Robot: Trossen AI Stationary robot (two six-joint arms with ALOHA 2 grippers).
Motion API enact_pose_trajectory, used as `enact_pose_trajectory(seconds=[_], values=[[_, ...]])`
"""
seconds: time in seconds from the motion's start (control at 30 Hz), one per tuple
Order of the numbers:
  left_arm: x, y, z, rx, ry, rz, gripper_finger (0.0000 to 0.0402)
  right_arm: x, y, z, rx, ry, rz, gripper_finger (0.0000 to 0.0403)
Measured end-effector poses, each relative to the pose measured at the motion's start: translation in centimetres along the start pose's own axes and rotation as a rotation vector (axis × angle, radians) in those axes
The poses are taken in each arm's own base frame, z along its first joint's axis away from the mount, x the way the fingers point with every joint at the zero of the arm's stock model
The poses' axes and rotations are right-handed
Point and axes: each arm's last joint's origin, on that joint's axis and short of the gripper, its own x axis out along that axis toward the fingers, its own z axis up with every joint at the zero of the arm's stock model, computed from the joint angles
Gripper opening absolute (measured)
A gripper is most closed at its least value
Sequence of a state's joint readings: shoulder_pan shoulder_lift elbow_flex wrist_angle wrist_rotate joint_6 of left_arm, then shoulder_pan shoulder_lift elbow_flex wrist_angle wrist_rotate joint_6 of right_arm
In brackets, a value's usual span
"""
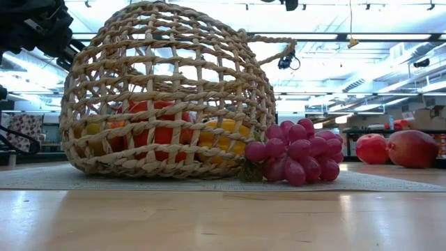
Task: Build produce basket
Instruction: Put the green apple into the brown basket
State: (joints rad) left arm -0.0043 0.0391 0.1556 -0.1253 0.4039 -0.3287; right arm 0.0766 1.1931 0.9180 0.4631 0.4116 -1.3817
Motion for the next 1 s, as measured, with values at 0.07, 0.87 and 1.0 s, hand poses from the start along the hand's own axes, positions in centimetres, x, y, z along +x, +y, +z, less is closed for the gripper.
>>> enact_pose_trajectory(seconds=[0.07,0.87,1.0], values=[[0.0,0.0,0.0,0.000,0.000,0.000,0.0121,0.1,-0.1,-0.3,0.052,-0.002,0.000,0.0366],[0.0,0.0,0.0,0.000,0.000,0.000,0.0121,1.5,-1.2,-4.9,1.599,0.064,-0.176,0.0366],[0.0,0.0,0.0,0.000,0.000,0.000,0.0121,2.2,-0.9,-5.4,1.658,0.044,-0.207,0.0366]])
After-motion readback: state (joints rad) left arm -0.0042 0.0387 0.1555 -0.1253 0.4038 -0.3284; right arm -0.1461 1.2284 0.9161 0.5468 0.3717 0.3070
